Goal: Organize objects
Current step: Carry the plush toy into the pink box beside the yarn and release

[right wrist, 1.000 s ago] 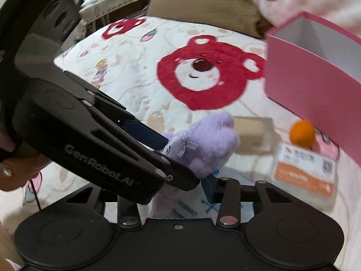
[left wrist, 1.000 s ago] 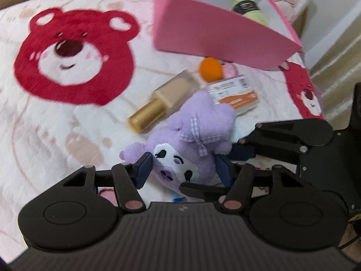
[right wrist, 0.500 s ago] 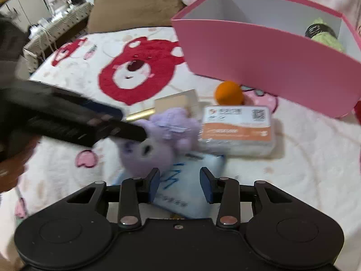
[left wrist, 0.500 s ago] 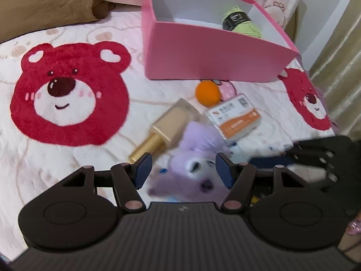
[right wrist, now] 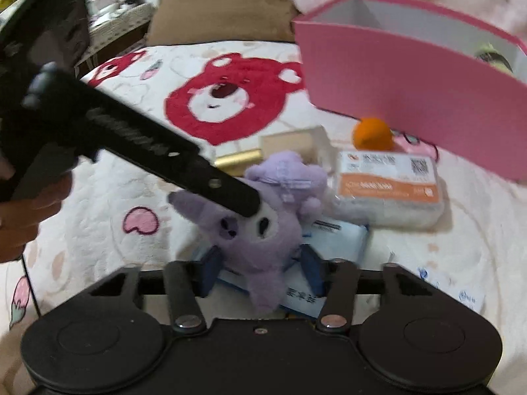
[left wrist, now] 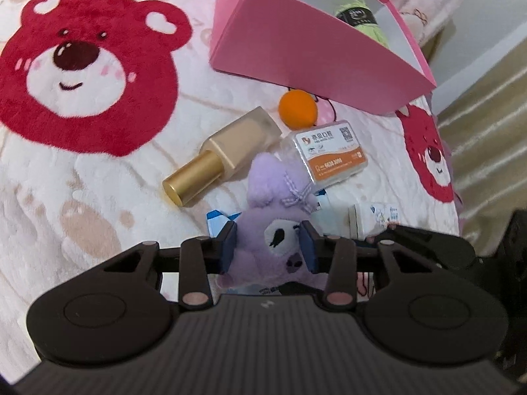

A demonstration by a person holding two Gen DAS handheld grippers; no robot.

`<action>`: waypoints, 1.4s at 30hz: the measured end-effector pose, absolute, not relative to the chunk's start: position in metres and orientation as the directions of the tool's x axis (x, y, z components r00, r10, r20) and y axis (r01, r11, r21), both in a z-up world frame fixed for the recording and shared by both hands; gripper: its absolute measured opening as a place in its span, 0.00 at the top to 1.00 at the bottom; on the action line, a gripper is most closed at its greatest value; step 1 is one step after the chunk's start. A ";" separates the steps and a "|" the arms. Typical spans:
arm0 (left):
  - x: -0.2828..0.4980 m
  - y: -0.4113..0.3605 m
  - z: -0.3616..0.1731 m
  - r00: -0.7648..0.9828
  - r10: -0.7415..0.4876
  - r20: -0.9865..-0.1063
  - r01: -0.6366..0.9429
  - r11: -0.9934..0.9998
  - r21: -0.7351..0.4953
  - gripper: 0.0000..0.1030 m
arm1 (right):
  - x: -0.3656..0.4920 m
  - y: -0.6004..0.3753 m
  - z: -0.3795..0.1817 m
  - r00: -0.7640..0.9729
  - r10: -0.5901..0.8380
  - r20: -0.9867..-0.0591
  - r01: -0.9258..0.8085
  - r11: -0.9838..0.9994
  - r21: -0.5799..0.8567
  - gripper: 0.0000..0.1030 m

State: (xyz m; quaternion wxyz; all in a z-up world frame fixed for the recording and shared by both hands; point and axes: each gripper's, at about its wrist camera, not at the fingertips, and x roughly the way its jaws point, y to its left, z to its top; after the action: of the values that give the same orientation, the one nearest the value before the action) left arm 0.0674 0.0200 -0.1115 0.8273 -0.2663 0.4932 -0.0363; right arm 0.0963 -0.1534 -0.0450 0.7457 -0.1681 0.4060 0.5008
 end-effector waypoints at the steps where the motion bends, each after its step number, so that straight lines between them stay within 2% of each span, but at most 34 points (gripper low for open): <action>1: 0.067 0.019 -0.109 0.511 -0.318 -0.799 -0.203 0.859 -0.471 0.61 | 0.094 -0.153 -0.045 0.178 0.606 -0.776 -0.888 0.438 0.139 0.53; 6: 0.060 0.010 -0.097 0.519 -0.262 -0.814 -0.170 0.902 -0.398 0.57 | 0.094 -0.154 -0.044 0.199 0.590 -0.782 -0.884 0.453 0.117 0.54; 12: 0.060 0.000 -0.103 0.501 -0.270 -0.822 -0.142 0.912 -0.386 0.68 | 0.096 -0.158 -0.039 0.224 0.575 -0.787 -0.874 0.476 0.100 0.55; 17: 0.055 -0.009 -0.086 0.517 -0.255 -0.817 -0.108 0.928 -0.357 0.69 | 0.091 -0.161 -0.024 0.239 0.582 -0.777 -0.881 0.466 0.078 0.55; 25: 0.062 -0.024 -0.031 0.525 -0.265 -0.809 -0.020 0.946 -0.323 0.69 | 0.089 -0.179 0.026 0.301 0.612 -0.731 -0.894 0.448 0.008 0.55; 33: 0.086 -0.056 0.040 0.517 -0.207 -0.830 0.079 0.978 -0.195 0.69 | 0.108 -0.196 0.087 0.339 0.639 -0.691 -0.909 0.413 -0.064 0.55; 42: 0.139 -0.059 0.084 0.541 -0.202 -0.817 0.083 0.979 -0.188 0.69 | 0.161 -0.199 0.124 0.358 0.658 -0.663 -0.905 0.420 -0.071 0.55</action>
State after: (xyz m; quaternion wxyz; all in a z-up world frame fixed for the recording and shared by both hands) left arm 0.1389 -0.0591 0.0838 0.8754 -0.0632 0.4722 -0.0814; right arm 0.1607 -0.1990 0.1243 0.7942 -0.2192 0.2816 0.4917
